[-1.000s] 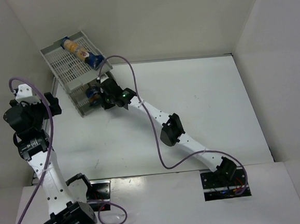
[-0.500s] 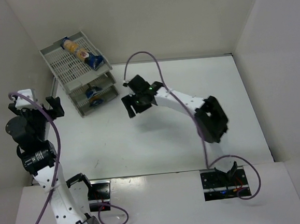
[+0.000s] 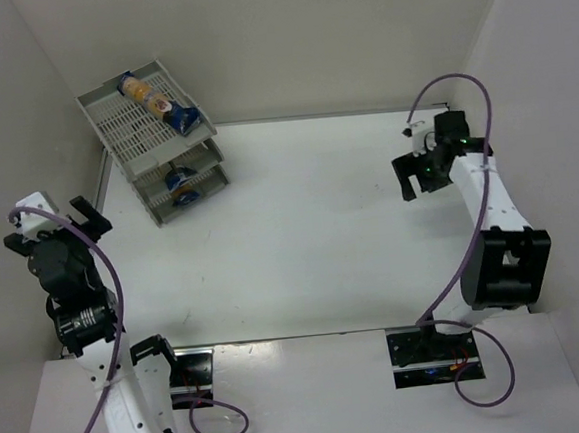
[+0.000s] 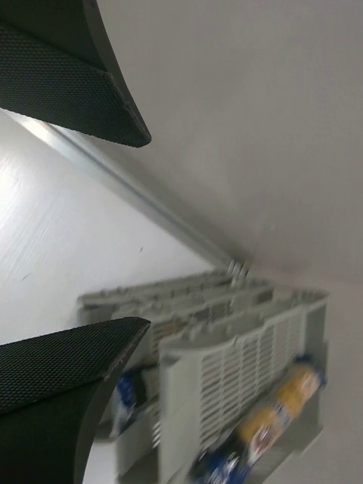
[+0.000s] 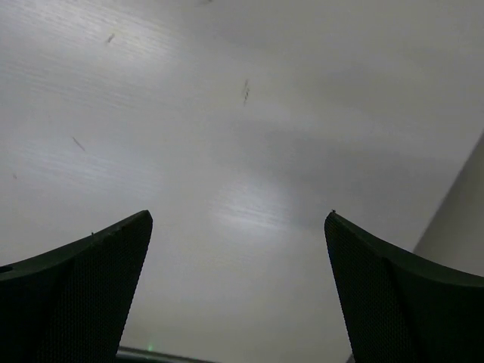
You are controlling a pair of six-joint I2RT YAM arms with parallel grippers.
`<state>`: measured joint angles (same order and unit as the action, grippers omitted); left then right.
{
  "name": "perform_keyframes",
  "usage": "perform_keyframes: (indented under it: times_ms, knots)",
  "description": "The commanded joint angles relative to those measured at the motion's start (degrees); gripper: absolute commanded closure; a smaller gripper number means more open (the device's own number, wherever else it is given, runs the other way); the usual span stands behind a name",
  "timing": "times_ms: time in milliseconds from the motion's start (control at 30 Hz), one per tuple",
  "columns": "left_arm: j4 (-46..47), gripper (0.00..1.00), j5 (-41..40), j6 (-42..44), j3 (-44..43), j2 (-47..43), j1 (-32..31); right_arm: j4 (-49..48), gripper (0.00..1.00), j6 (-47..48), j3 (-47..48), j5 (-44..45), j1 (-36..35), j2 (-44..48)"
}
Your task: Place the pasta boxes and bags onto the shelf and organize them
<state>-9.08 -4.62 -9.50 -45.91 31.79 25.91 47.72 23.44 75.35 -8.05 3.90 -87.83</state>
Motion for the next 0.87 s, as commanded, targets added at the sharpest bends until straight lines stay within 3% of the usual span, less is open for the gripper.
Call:
perform_keyframes:
  times_ms: [0,100,233,433,833]
  knots:
    - [2.1,0.0,-17.4,-0.6,0.0,-3.0,-0.2,8.5,0.0,6.2,-1.1,-2.6,-0.2,11.5]
    - [3.9,0.0,-25.4,2.4,0.0,-3.5,0.4,11.1,0.0,6.7,-4.8,-2.6,-0.2,17.3]
    - [4.7,0.0,-29.3,3.6,0.6,-4.6,0.4,12.4,0.0,4.1,-9.0,-2.5,0.3,22.9]
    - [-0.8,0.0,-26.2,-3.2,1.1,-6.0,0.9,11.3,0.0,2.9,-12.2,-2.5,0.3,27.7]
    - [-3.0,0.0,-24.5,-5.0,1.1,-6.5,1.4,9.4,0.0,2.4,-12.9,-1.4,0.3,29.6]
